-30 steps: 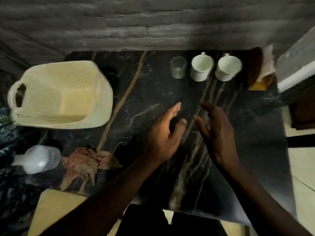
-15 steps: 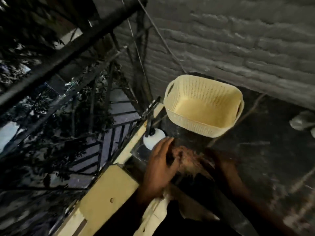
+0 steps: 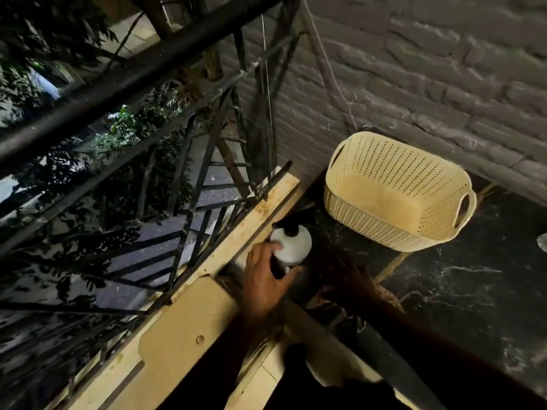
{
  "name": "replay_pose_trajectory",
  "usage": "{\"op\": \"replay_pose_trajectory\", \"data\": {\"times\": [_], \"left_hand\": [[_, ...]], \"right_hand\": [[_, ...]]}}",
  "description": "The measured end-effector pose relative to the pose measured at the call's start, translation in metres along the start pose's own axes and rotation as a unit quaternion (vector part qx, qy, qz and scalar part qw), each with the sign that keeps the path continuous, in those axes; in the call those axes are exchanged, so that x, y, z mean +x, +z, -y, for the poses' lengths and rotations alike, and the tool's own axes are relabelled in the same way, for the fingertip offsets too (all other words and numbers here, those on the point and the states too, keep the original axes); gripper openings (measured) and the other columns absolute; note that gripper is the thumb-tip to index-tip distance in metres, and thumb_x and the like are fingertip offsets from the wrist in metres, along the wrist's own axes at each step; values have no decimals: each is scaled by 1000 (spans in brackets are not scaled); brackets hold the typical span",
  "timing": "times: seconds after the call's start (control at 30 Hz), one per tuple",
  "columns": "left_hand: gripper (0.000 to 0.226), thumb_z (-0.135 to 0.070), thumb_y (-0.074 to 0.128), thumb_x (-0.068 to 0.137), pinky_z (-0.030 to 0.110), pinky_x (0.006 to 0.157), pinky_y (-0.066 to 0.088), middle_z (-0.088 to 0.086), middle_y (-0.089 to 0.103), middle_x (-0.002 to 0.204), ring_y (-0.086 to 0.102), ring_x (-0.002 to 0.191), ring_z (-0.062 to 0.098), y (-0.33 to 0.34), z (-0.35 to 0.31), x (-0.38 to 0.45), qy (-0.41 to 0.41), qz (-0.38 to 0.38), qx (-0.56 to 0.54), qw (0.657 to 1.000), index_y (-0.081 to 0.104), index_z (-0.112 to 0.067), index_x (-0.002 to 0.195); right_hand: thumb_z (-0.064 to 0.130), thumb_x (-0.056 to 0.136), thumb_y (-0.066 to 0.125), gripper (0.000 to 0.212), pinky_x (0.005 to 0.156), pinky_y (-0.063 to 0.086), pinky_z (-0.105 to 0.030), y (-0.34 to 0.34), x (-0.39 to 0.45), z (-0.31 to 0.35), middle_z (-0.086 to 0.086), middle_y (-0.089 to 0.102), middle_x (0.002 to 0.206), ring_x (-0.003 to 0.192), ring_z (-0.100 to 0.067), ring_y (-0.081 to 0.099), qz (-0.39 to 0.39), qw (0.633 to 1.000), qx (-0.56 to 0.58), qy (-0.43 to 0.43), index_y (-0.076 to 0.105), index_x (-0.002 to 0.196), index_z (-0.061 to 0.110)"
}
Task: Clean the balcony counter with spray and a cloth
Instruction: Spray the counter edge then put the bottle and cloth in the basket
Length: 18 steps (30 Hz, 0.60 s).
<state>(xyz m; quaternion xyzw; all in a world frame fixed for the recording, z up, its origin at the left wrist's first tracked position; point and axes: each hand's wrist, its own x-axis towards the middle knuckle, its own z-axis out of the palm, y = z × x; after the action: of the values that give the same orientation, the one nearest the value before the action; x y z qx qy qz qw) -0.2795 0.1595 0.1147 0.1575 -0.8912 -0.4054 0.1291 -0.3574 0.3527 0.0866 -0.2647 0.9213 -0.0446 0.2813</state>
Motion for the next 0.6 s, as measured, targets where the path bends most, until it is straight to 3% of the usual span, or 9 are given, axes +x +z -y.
{"op": "replay_pose_trajectory", "data": {"times": [0.07, 0.13, 0.23, 0.3, 0.37, 0.47, 0.6], "left_hand": [[75, -48, 78, 64, 33, 94, 44, -1, 50, 126, 46, 119, 16, 5, 1, 10, -41, 25, 18, 999, 49, -21, 128], [93, -51, 79, 61, 38, 99, 42, 3, 43, 139, 42, 127, 21, 15, 3, 23, -71, 86, 40, 993, 38, -21, 138], [94, -59, 73, 62, 44, 103, 42, 14, 45, 140, 46, 127, 30, 26, 8, 37, -99, 129, 54, 985, 40, -13, 138], [87, -51, 79, 64, 40, 101, 43, 14, 46, 135, 48, 122, 29, 29, 7, 44, -104, 150, 64, 981, 41, -12, 132], [91, -46, 83, 63, 38, 104, 41, 12, 42, 140, 45, 127, 28, 31, 6, 48, -102, 156, 68, 980, 40, -13, 136], [99, -45, 84, 61, 37, 109, 36, 8, 34, 148, 36, 135, 26, 32, 5, 52, -116, 159, 66, 978, 37, -15, 142], [95, -47, 83, 63, 36, 108, 35, 8, 35, 148, 34, 136, 26, 29, -1, 51, -93, 148, 86, 981, 40, -14, 140]], "right_hand": [[72, 78, 32, 86, 113, 2, -42, 0, -2, 2, 1, 7, 158, 145, -24, 3, -7, 1000, -22, -13, 8, 149, 30], [76, 60, 14, 100, 113, 7, -45, 2, -5, 5, 1, 12, 157, 144, -26, 8, 2, 999, -46, -27, 11, 149, 30], [75, 66, 28, 90, 107, 20, -58, 5, -7, 3, 1, 31, 152, 140, -31, 25, -5, 998, -42, -43, 22, 145, 33], [66, 75, 36, 72, 91, 36, -67, 8, -10, 1, 0, 47, 142, 129, -36, 44, -35, 998, -25, -47, 33, 139, 33], [57, 82, 30, 63, 95, 34, -65, 7, -12, 1, 2, 44, 144, 132, -34, 40, -62, 997, 11, -43, 35, 140, 34], [59, 83, 18, 65, 110, 20, -48, 7, -11, -5, 7, 34, 150, 140, -26, 25, -79, 995, 48, -47, 31, 142, 37], [50, 90, 24, 54, 112, 15, -42, -1, -11, -7, 7, 32, 150, 141, -23, 21, -66, 994, 69, -55, 37, 140, 34]]}}
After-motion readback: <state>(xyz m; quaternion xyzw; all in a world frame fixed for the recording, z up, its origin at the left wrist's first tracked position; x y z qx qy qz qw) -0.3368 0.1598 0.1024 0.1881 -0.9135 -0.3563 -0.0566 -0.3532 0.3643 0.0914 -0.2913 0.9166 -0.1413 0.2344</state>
